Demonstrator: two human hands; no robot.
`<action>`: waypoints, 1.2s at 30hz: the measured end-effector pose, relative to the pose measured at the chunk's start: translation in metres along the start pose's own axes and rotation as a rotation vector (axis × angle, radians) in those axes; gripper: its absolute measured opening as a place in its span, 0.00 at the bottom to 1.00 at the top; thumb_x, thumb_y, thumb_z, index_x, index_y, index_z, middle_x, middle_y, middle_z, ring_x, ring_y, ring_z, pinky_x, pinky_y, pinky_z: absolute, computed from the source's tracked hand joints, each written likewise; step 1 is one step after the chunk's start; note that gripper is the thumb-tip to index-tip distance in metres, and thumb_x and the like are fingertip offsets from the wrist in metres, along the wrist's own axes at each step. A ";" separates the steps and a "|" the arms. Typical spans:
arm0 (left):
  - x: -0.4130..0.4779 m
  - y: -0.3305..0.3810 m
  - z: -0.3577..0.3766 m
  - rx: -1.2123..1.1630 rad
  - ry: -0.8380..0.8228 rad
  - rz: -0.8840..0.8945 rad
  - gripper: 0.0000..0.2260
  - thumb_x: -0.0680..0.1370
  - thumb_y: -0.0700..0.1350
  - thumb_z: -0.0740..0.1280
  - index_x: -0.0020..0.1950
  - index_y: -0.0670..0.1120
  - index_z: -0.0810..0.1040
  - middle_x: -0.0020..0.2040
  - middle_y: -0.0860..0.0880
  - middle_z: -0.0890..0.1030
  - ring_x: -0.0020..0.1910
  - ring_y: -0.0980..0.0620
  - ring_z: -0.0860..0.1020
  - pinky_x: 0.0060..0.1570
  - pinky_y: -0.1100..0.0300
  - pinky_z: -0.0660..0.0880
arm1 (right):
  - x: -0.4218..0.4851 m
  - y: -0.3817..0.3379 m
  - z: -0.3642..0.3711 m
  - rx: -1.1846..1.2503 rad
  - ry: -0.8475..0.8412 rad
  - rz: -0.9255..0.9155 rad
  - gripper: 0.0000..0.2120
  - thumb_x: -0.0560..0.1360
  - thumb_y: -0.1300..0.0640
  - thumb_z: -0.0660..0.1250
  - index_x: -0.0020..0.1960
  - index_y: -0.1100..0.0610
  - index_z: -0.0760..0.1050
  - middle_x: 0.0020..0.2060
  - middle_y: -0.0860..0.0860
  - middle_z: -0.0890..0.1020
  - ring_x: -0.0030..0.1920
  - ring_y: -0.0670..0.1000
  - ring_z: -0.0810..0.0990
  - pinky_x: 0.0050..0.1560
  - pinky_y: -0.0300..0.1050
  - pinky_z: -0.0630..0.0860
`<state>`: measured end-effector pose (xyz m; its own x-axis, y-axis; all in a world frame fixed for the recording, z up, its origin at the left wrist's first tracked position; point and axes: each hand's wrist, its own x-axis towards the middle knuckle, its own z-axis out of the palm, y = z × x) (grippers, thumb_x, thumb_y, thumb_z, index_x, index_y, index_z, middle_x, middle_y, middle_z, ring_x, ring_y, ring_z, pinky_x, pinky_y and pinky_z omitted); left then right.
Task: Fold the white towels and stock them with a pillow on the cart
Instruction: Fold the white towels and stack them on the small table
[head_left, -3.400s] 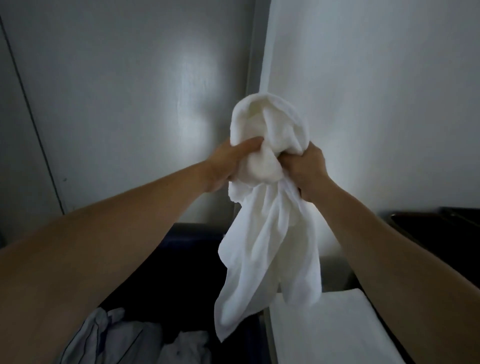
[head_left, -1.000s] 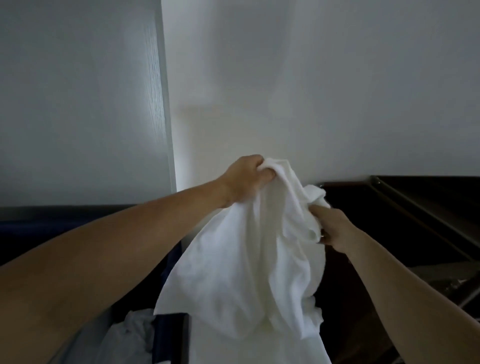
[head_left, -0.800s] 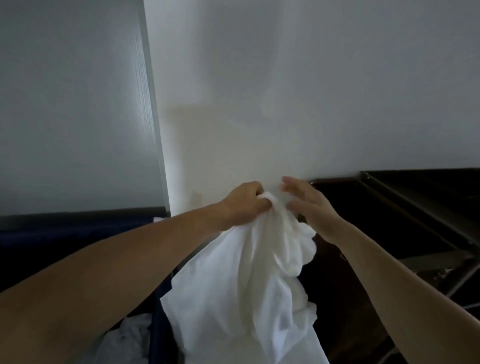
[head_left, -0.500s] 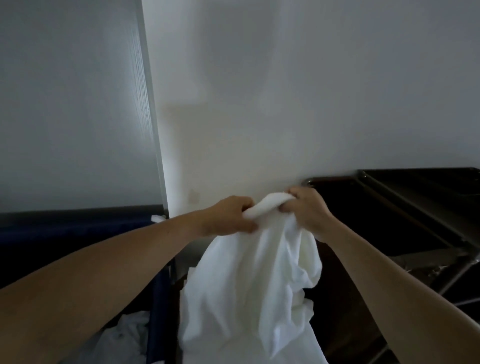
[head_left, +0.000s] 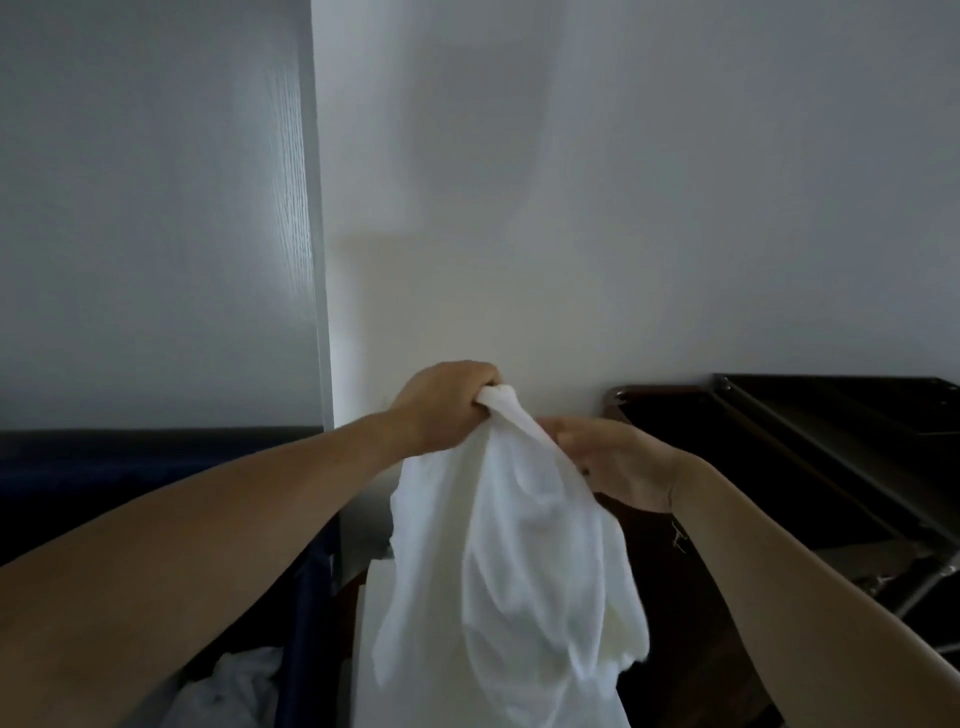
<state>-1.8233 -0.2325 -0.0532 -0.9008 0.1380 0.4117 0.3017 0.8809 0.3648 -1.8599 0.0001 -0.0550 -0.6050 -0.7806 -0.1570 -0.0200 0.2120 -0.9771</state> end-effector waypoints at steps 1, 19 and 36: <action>-0.001 0.006 0.003 0.084 0.001 0.093 0.10 0.77 0.44 0.62 0.56 0.49 0.80 0.52 0.51 0.81 0.51 0.46 0.79 0.50 0.52 0.75 | 0.006 0.001 0.003 0.062 0.096 -0.026 0.29 0.69 0.38 0.72 0.64 0.53 0.80 0.60 0.56 0.82 0.59 0.56 0.82 0.51 0.47 0.80; -0.023 -0.010 0.054 -0.207 -0.302 -0.104 0.06 0.74 0.47 0.72 0.45 0.49 0.77 0.42 0.57 0.78 0.42 0.54 0.76 0.44 0.57 0.75 | 0.025 0.037 0.021 0.033 0.153 0.183 0.10 0.74 0.54 0.74 0.51 0.59 0.85 0.47 0.55 0.86 0.48 0.56 0.86 0.50 0.52 0.81; -0.038 -0.024 0.047 -0.289 -0.552 -0.160 0.08 0.75 0.49 0.75 0.49 0.46 0.80 0.43 0.52 0.81 0.41 0.55 0.78 0.44 0.62 0.73 | 0.007 0.020 0.003 -0.051 0.445 -0.138 0.06 0.61 0.58 0.61 0.27 0.52 0.75 0.25 0.47 0.72 0.28 0.46 0.69 0.28 0.38 0.66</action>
<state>-1.8109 -0.2381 -0.1172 -0.9464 0.2960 -0.1289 0.1530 0.7627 0.6284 -1.8621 -0.0022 -0.0763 -0.8763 -0.4778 0.0618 -0.1564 0.1608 -0.9745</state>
